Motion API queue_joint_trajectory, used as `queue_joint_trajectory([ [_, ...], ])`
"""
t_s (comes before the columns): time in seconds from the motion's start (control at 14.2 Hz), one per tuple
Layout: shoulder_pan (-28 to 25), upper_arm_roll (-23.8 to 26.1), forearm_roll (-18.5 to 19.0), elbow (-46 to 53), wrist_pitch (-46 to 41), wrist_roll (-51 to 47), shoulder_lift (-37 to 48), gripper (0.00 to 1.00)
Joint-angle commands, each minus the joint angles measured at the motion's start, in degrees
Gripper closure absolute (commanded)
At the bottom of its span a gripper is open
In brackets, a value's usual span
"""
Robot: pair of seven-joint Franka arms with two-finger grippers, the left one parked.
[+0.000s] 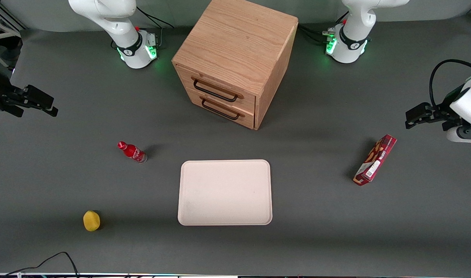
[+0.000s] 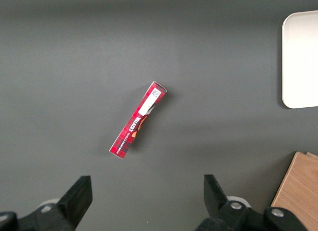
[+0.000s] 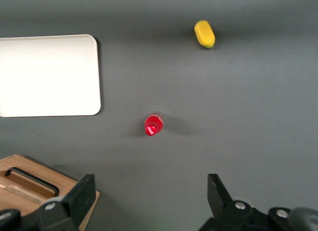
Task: Open upper drawer
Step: 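Move the right gripper toward the upper drawer's black handle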
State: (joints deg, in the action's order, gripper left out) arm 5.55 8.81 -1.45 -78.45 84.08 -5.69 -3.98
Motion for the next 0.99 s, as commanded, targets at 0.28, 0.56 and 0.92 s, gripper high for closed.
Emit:
queue_joint_trajectory([
  [0.28, 0.60, -0.02, -1.80, 0.05, -0.58, 2.09, 0.47, 0.00],
  [0.56, -0.54, 1.28, -4.16, -0.12, -0.59, -0.36, -0.23, 0.00],
  [0.92, -4.13, 3.32, -11.99, -0.91, 1.26, 2.80, -2.34, 0.00],
])
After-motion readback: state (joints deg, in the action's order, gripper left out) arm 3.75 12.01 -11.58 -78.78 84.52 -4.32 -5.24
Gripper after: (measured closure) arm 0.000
